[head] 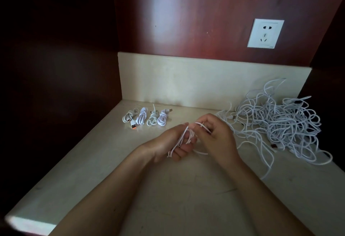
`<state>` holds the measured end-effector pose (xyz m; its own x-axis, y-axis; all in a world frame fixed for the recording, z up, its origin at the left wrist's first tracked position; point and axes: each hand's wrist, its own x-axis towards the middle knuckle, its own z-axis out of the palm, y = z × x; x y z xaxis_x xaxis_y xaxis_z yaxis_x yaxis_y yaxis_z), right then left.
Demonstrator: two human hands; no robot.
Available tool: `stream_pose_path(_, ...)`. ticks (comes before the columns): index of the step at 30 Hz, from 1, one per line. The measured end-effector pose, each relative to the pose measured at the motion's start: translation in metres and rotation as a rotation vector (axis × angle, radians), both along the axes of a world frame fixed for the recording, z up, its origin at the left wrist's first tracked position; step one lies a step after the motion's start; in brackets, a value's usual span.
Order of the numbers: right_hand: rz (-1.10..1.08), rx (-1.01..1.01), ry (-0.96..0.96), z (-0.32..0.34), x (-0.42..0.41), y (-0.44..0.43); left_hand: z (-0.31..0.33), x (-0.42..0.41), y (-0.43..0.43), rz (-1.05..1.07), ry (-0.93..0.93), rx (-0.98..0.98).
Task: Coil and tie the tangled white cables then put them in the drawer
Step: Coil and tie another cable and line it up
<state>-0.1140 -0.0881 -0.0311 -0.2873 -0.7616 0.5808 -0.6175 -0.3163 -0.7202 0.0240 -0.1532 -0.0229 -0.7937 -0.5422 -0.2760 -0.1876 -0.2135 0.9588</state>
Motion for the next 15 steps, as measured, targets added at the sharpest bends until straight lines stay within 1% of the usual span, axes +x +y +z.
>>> stream_pose_path(2,-0.048,0.005,0.004,-0.002,-0.004,-0.002,0.001,0.001,0.001,-0.064,-0.002,0.054)
stream_pose_path(3,-0.058,0.017,0.013,-0.004,-0.005,-0.003,0.002,0.002,0.002,-0.080,-0.007,0.036)
stream_pose_path(4,-0.062,0.030,0.026,-0.005,-0.006,-0.004,0.003,0.003,0.004,-0.084,-0.011,-0.021)
stream_pose_path(6,-0.055,0.042,0.054,-0.008,-0.006,-0.005,0.005,0.004,0.008,-0.046,-0.014,-0.203)
stream_pose_path(8,-0.045,0.045,0.087,-0.009,-0.004,-0.005,0.005,0.004,0.009,0.040,0.010,-0.327)
stream_pose_path(11,-0.050,0.074,0.133,-0.010,0.000,-0.004,0.003,0.001,0.007,0.249,0.076,-0.417)
stream_pose_path(15,-0.053,0.097,0.120,-0.010,0.009,-0.003,-0.001,0.002,-0.001,0.474,0.124,-0.581)
